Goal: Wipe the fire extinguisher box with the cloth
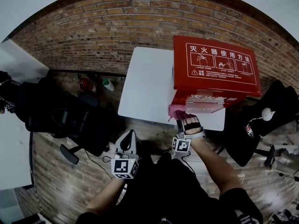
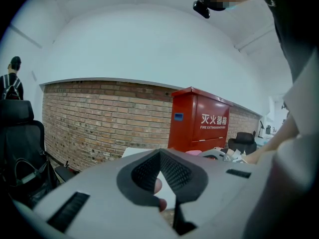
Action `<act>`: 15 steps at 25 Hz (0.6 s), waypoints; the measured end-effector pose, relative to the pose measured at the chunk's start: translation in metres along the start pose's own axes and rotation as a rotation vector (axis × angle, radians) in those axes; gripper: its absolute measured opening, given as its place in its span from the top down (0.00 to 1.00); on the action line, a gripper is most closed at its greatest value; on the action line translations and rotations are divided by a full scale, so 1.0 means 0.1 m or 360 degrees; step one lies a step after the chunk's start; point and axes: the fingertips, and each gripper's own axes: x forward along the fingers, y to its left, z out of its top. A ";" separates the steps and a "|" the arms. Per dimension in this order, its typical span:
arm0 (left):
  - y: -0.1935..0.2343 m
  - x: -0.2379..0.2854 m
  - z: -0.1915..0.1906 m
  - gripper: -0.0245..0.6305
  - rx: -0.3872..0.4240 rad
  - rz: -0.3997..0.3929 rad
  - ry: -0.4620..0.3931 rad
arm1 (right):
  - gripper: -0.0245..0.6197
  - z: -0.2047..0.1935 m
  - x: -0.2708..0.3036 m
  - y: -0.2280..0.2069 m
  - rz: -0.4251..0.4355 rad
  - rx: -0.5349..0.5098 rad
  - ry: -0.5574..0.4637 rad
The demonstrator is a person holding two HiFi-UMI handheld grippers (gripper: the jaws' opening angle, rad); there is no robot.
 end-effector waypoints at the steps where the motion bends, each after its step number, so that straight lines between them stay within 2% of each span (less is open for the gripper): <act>1: 0.00 0.00 0.00 0.91 0.0005 0.0000 0.0001 | 0.80 0.00 0.01 0.02 0.0008 0.0004 0.0000; 15: 0.07 -0.13 -0.06 0.91 0.0008 0.0052 0.0039 | 0.80 -0.05 0.16 0.53 0.0154 -0.0007 0.0016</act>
